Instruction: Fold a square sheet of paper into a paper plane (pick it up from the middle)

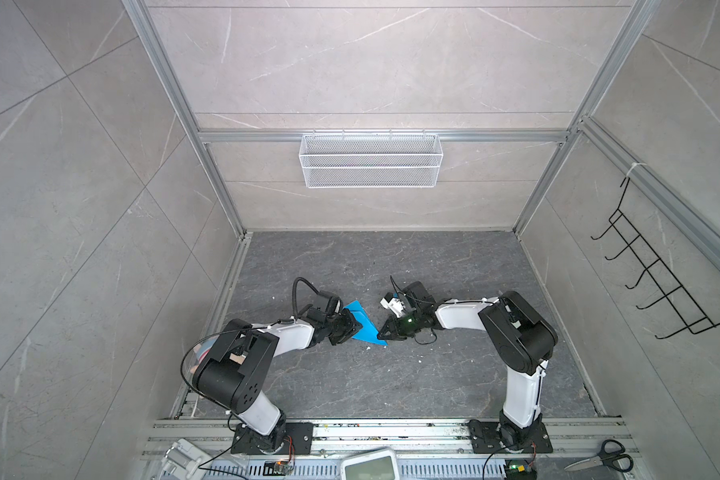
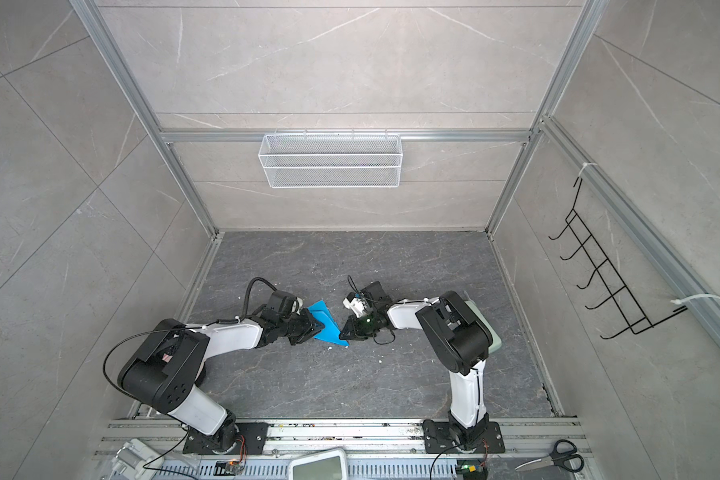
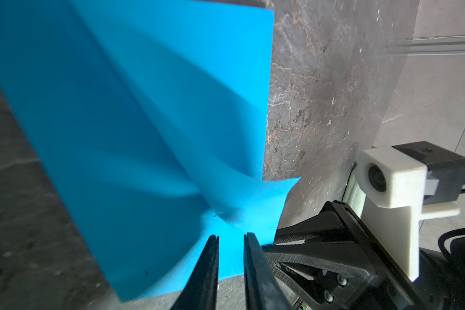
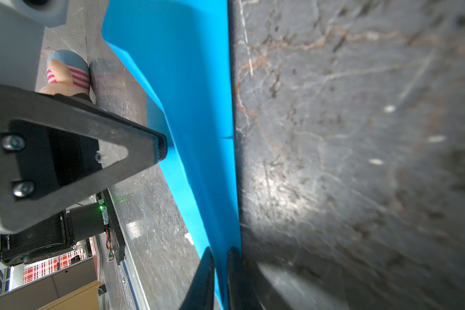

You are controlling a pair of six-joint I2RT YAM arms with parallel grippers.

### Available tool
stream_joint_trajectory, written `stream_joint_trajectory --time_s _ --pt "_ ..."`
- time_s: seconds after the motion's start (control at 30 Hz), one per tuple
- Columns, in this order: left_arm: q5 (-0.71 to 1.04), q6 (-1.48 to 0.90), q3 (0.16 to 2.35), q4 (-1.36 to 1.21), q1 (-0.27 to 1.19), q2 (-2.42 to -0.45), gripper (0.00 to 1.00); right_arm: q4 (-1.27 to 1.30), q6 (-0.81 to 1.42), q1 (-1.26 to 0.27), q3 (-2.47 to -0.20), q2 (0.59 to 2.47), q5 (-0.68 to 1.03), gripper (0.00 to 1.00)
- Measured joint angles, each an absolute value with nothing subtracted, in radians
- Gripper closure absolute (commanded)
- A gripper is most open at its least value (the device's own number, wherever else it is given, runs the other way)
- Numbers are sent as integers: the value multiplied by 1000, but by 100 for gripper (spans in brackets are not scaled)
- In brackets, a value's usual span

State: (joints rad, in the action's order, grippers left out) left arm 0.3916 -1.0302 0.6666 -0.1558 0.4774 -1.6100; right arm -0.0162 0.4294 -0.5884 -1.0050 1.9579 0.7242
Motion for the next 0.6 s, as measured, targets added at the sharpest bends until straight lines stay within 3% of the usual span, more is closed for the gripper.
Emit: stream_joint_trajectory --time_s 0.6 --pt "395 -1033 732 -175 477 -1703 82 -14 424 -588 -1009 1964 728 83"
